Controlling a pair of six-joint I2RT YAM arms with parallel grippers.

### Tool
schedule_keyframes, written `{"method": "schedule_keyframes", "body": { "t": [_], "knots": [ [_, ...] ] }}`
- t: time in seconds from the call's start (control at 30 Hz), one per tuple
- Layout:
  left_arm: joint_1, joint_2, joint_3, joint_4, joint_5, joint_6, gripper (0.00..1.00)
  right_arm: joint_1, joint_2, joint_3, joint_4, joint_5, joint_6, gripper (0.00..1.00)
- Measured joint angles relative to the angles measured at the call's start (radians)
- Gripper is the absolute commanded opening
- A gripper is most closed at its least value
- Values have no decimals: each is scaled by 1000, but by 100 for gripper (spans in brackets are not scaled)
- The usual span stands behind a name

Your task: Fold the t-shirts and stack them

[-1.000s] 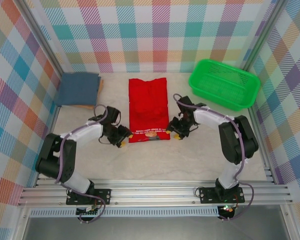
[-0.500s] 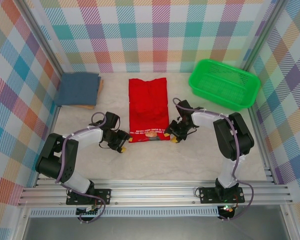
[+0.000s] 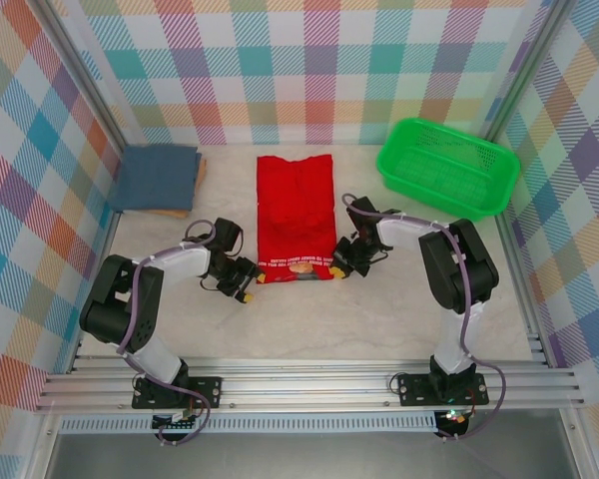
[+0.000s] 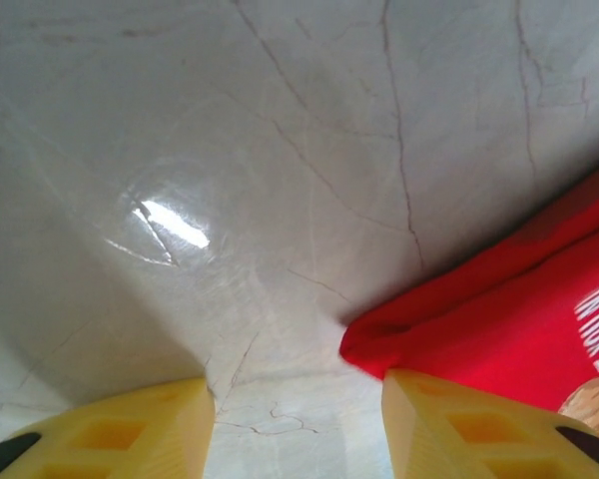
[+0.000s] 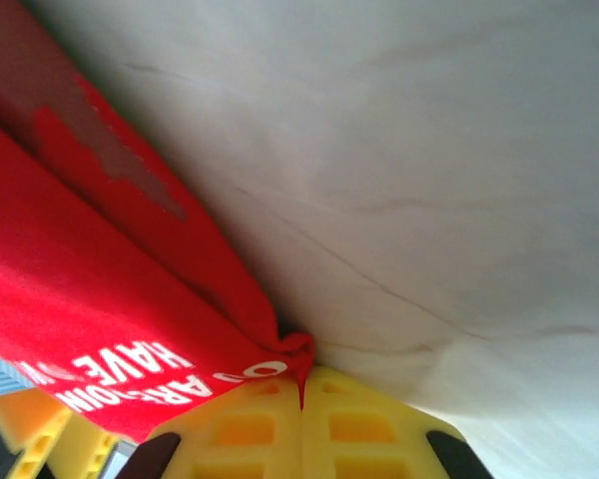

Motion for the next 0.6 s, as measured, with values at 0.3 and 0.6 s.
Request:
{"method": "schedule_keyframes", "body": {
  "t": [0.3,0.6],
  "knots": [
    [-33,-37,-1,166,-35,-15,53,5,3,0,39,-1,0,0],
    [-16,-26,14,264,-68,48,49,5,3,-1,39,-2,1,0]
  ]
}}
